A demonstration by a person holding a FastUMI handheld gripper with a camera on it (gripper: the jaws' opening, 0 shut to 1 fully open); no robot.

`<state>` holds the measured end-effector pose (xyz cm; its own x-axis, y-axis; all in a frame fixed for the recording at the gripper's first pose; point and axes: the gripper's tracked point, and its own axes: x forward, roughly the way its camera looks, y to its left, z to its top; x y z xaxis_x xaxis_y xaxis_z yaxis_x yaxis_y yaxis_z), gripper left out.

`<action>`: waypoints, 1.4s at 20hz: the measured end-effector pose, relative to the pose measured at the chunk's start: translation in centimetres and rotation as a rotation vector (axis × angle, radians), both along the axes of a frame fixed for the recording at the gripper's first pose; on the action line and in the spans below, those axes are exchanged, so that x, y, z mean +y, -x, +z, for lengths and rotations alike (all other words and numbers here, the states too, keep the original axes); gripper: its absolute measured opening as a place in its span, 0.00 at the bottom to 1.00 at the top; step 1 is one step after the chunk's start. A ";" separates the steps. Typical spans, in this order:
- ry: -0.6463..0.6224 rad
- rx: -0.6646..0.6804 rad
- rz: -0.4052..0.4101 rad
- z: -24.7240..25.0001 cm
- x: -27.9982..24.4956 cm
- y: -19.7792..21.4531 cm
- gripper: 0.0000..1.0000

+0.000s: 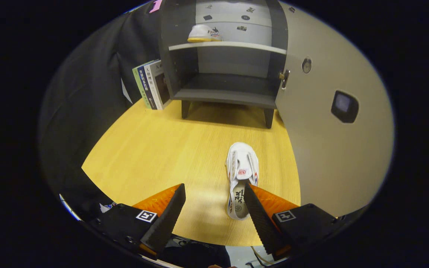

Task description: Open the shoe cabinet door, grab the shoes and put them into the shoe cabinet, then close the shoe cabinet door.

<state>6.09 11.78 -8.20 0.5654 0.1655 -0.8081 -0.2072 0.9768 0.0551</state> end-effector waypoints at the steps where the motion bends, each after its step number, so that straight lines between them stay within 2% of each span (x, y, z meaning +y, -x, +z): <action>1: -0.011 0.031 -0.008 -0.4 0.3 0.4 0.99; 5: -0.037 0.115 -0.024 -1.6 1.0 1.2 0.99; 11: 0.035 0.141 -0.049 -3.4 -0.3 0.4 0.98; 18: 0.077 0.101 -0.049 -2.6 -0.9 -0.4 0.93; 20: 0.099 0.070 -0.054 -1.4 -0.4 -1.3 0.82; 24: 0.131 0.048 -0.069 -1.5 -0.9 -3.1 0.33; 27: 0.113 0.070 -0.049 -2.3 -0.8 -3.3 0.19; 28: 0.117 0.077 -0.040 -2.3 -0.9 -3.3 0.10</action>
